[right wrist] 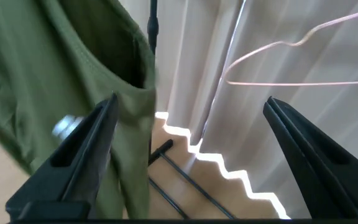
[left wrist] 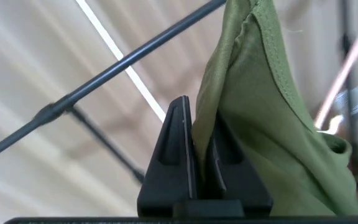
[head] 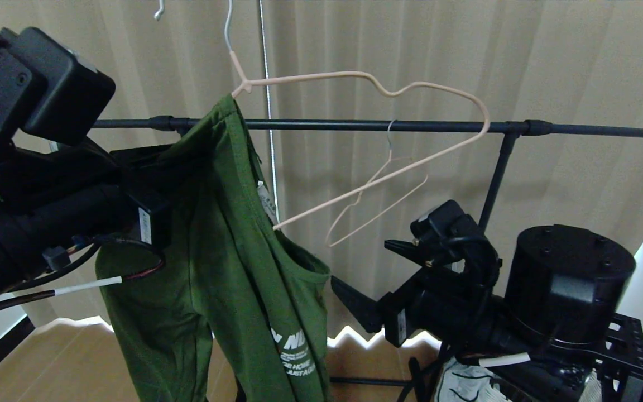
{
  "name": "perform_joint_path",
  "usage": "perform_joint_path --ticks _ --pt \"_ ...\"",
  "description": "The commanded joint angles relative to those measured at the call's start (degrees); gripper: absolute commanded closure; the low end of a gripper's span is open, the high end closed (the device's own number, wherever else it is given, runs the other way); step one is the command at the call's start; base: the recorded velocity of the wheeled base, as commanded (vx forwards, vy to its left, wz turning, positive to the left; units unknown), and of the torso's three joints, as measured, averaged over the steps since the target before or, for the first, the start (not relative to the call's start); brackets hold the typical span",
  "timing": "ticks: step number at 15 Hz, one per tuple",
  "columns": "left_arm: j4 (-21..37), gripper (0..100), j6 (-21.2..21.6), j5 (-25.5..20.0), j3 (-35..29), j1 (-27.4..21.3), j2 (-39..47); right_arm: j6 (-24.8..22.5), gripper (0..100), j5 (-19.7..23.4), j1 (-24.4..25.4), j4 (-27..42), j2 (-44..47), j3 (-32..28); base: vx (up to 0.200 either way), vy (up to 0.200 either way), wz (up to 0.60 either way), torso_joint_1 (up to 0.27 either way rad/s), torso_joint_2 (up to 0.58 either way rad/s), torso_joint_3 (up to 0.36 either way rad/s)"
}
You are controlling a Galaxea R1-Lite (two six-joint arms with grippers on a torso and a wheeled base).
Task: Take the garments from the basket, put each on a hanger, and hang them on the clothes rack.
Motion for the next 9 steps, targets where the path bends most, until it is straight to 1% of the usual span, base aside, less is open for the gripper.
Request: perform_joint_path --ticks 1,3,9 --pt "-0.1 100 0.0 0.1 0.0 -2.0 -0.2 0.0 0 0.0 -0.2 -0.1 3.5 -2.0 0.0 0.0 0.0 0.0 0.0 0.0" --pt "-0.1 100 0.0 0.2 0.0 -4.3 -0.5 0.0 0 -0.1 -0.3 -0.2 3.8 -2.6 0.0 0.0 0.0 0.0 0.0 0.0" --pt "-0.1 100 0.4 0.2 0.2 -4.3 -0.6 0.0 0 -0.4 -0.8 -0.2 2.6 -2.4 0.0 0.0 0.0 0.0 0.0 0.0"
